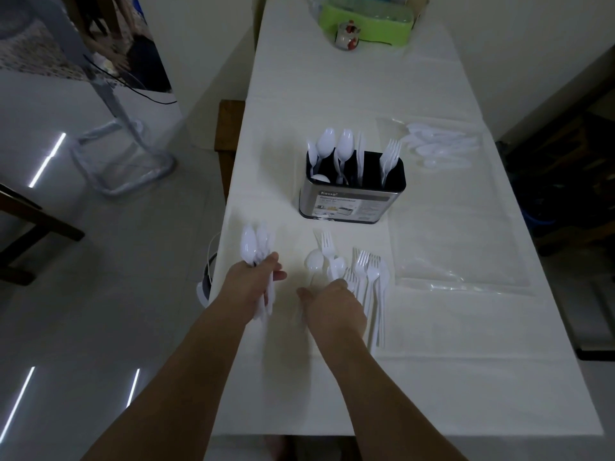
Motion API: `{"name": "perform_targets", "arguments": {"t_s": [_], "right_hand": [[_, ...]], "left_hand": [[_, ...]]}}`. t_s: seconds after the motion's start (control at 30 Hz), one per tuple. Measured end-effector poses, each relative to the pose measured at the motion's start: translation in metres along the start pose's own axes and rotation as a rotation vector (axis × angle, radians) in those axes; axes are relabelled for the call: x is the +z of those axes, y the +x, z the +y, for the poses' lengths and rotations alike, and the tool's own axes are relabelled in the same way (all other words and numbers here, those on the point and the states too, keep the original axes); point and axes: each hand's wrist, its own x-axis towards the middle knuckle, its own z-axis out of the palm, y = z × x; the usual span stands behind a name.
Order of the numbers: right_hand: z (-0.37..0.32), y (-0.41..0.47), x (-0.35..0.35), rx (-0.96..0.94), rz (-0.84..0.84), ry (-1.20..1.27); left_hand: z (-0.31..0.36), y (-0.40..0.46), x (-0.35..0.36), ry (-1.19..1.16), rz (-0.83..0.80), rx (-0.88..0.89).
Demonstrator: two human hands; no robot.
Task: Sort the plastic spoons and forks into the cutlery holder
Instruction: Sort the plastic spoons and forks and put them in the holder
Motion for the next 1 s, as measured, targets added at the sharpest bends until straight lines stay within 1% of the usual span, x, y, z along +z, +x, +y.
{"name": "perform_targets", "arguments": {"t_s": [0.13,0.27,0.4,0.5,0.83,0.93,1.0], "right_hand": [[-0.003,0.001,-0.001,0.062,-0.034,0.026],[-0.002,0.002,0.001,0.087,-0.046,0.05],[-0.004,0.0,0.005,0.092,-0.051,0.057],[-0.005,-0.003,0.006,0.097,-0.043,0.07],[-0.013,-0.008,0.013,-0.001,0.007,0.02],[-0.013,-0.006,0.008,-0.071,0.065,-0.031],[-0.011,-0.002,0.001,-0.084,0.126,-0.054]], "left_hand": [[0.003,0.0,-0.002,0.013,-0.004,0.038],[0.007,0.0,0.0,-0.021,-0.002,0.044],[0.013,-0.008,0.005,-0.106,0.002,-0.021],[0.013,-0.012,0.005,-0.11,-0.015,-0.045],[0.002,-0.012,-0.002,-0.053,0.009,-0.061],[0.002,-0.013,-0.003,-0.047,0.011,-0.058],[0.001,-0.013,-0.004,-0.046,0.007,-0.055]]}}
